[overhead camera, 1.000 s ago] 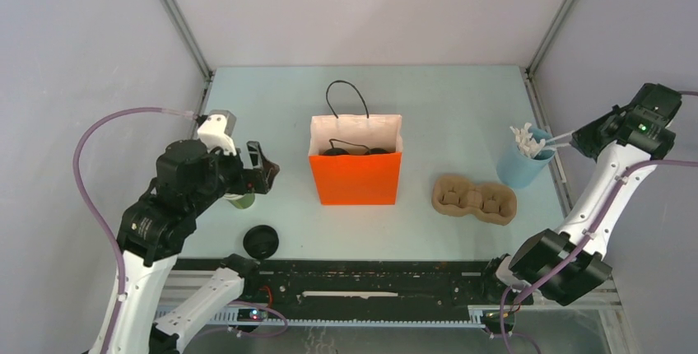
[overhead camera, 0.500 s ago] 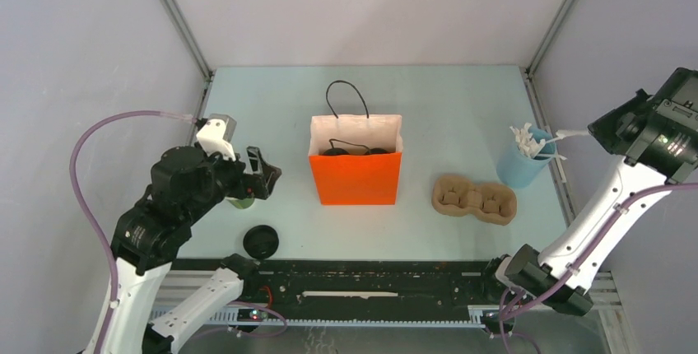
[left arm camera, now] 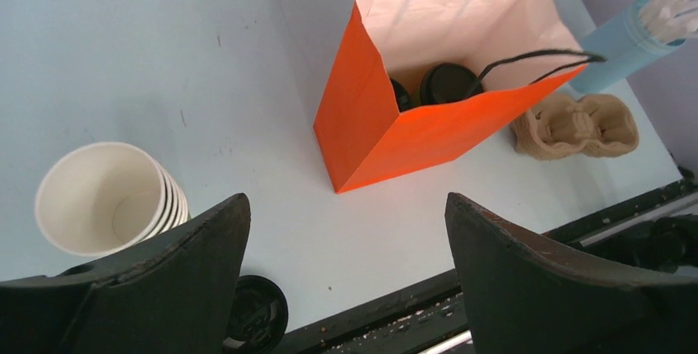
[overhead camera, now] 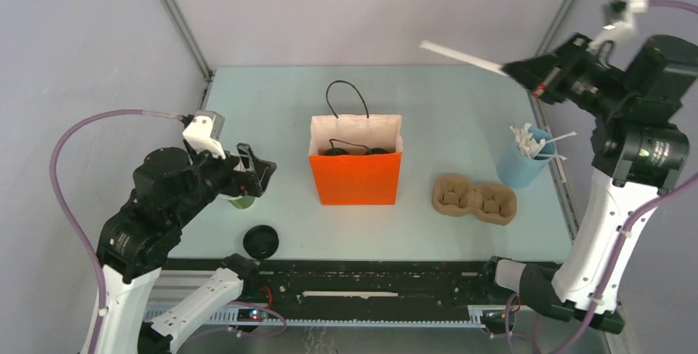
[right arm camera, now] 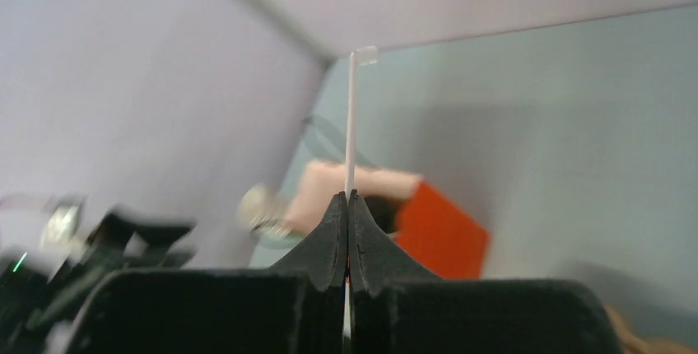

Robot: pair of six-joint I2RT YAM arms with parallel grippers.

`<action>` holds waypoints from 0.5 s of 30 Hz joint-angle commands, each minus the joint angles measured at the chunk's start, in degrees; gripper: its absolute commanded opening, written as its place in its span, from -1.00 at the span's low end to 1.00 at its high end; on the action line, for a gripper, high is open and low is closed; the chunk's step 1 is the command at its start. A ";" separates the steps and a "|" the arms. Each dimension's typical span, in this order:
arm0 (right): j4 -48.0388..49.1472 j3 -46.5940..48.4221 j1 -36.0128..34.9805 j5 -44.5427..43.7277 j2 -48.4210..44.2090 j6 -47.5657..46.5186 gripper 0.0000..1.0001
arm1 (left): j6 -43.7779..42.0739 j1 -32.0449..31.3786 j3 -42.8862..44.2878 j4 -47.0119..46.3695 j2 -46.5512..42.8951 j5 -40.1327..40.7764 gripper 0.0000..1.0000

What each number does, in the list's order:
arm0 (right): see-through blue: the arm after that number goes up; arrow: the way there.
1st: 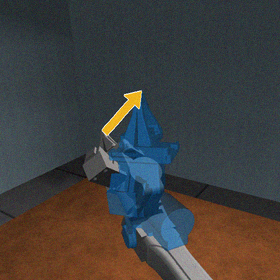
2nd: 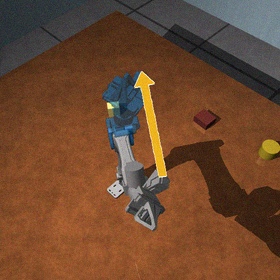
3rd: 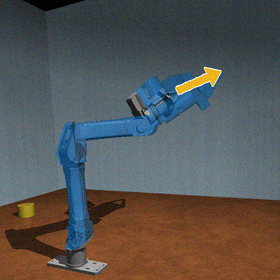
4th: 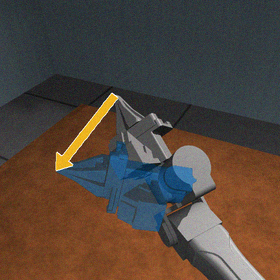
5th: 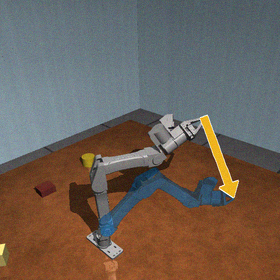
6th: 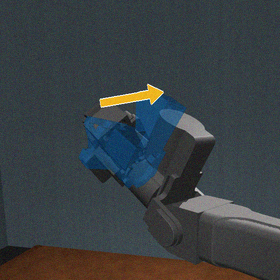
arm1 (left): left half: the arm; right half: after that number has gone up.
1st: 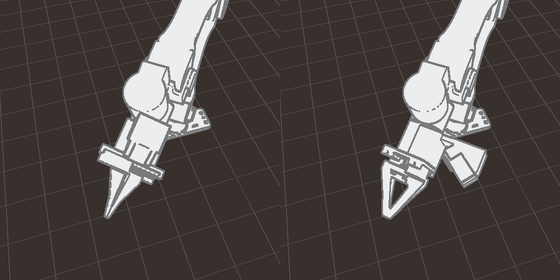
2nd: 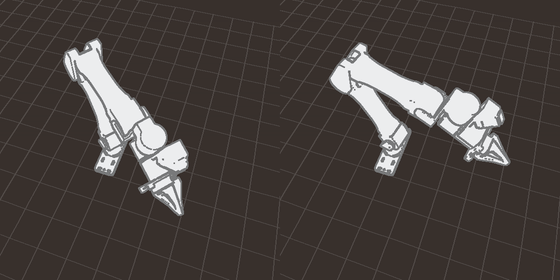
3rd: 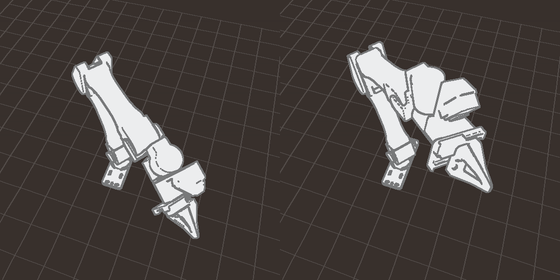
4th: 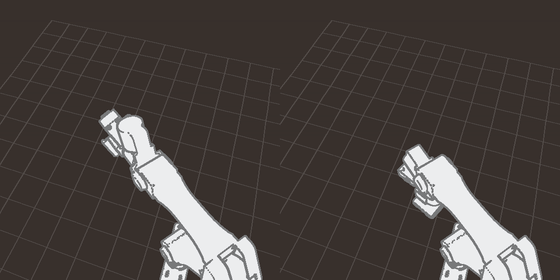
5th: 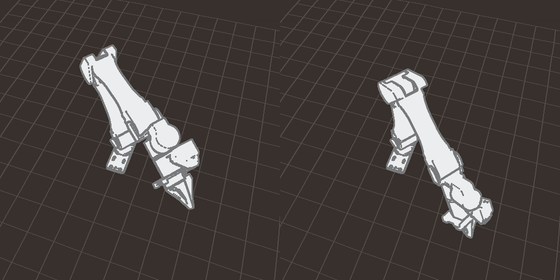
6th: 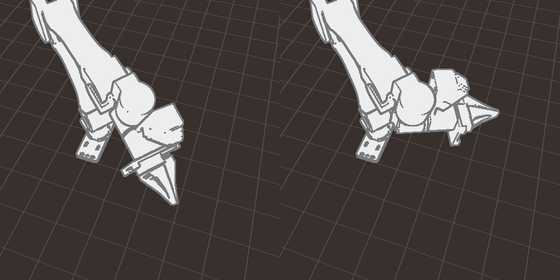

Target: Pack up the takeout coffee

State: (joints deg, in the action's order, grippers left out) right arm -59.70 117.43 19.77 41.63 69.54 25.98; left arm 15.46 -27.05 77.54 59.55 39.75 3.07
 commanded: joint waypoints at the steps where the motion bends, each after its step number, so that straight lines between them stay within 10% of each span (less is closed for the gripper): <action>1: 12.20 -0.09 -12.90 13.52 3.25 6.14 -1.00 | 0.33 -0.29 5.41 -0.21 1.86 1.77 0.85; 7: 5.42 0.02 -24.90 15.02 5.09 0.79 -1.00 | 1.78 -0.29 7.57 1.20 3.13 3.15 0.84; 15: -6.89 -0.23 -39.51 -4.38 8.96 -8.38 -1.00 | 5.27 -0.29 9.33 1.09 3.94 4.17 0.83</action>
State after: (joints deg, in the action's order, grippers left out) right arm -61.06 116.90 -13.43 48.01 76.34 22.85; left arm 18.04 -27.09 83.24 60.99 42.70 5.91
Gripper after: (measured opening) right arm 0.006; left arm 0.918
